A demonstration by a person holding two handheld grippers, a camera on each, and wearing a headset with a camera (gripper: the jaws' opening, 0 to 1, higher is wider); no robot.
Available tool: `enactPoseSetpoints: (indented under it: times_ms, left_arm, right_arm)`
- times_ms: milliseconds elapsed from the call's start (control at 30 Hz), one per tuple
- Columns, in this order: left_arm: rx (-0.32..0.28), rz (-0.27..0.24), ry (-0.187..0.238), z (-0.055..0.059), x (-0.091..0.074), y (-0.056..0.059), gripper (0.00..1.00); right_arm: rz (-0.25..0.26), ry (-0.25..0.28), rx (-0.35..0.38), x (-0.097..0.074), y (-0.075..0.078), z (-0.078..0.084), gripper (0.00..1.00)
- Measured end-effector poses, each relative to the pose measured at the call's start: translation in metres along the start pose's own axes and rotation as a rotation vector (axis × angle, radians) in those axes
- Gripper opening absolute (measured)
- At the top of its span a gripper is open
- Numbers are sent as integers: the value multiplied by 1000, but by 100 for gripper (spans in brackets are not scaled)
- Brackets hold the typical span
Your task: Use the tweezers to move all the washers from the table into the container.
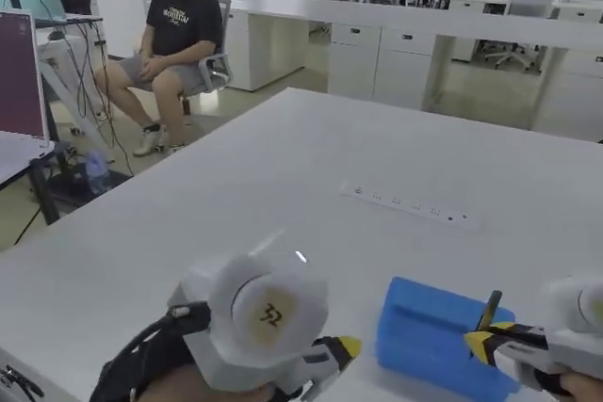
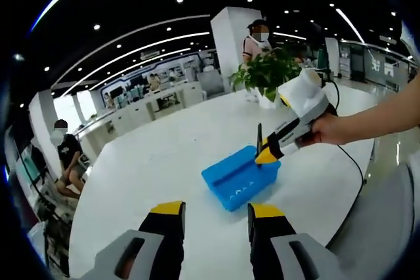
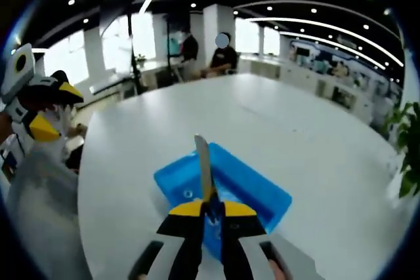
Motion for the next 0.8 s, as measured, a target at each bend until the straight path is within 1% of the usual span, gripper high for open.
enactPoseSetpoints:
  times_ms: [33,67,133,200,233,267,300,367,400,433,467,500,533,567,633,667,700,733,767,800]
  left_arm:
    - [10,20,5,-5,2,1,33]
    - [22,37,16,-5,7,-2,31]
    - [59,92,47,-18,14,1,26]
    - [57,130,65,-26,19,5,23]
    - [49,171,73,-31,23,9,22]
    - [40,192,79,-33,26,11,22]
    - [47,229,77,-34,30,14,23]
    - [88,271,56,-34,38,19,23]
    - [96,282,58,-35,40,21,23]
    - [104,304,69,-37,43,24,21]
    - [101,313,77,-39,45,25,18]
    - [102,327,86,-41,46,25,15]
    - [108,343,89,-42,49,26,13]
    - [118,354,87,-43,51,28,11]
    - [159,381,93,-43,55,29,9]
    - [175,406,91,-42,57,31,8]
    - [173,435,86,-41,59,33,7]
    - [172,451,84,-40,61,34,7]
    - [178,479,78,-38,63,38,6]
    - [189,496,75,-37,64,40,5]
  right_arm:
    - [-1,2,-8,-3,-2,-3,6]
    - [-5,10,-17,-8,-5,-7,6]
    - [-12,14,-33,-14,-9,-12,6]
    - [-21,21,-39,-17,-13,-15,6]
    - [-29,22,-50,-19,-18,-18,6]
    - [-33,19,-61,-20,-20,-19,6]
    - [-36,14,-88,-22,-23,-20,6]
    - [-40,0,-130,-24,-31,-22,6]
    - [-41,-3,-136,-25,-33,-22,6]
    - [-46,-8,-148,-25,-36,-22,6]
    - [-51,-16,-163,-25,-37,-21,6]
    - [-44,-28,-181,-25,-38,-19,6]
    - [-38,-45,-208,-25,-41,-16,6]
    - [-41,-54,-221,-25,-43,-13,6]
    - [-41,-67,-230,-26,-50,-7,6]
    - [-37,-71,-234,-26,-52,-5,6]
    - [-36,-81,-229,-26,-55,-1,6]
    - [-37,-89,-224,-26,-57,1,6]
    - [-36,-93,-223,-26,-59,3,6]
    - [-31,-101,-224,-26,-60,7,6]
Point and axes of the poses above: the centre of the closed fingertips' face, and the gripper's own axes: x roughly forward along the fingers, y roughly to its right, z roughly out of its underside, the point moved 7 cm from there along -x, roughly backward along the fingers, and after that the axes turned 10 degrees about y, right-handed, at the moved point
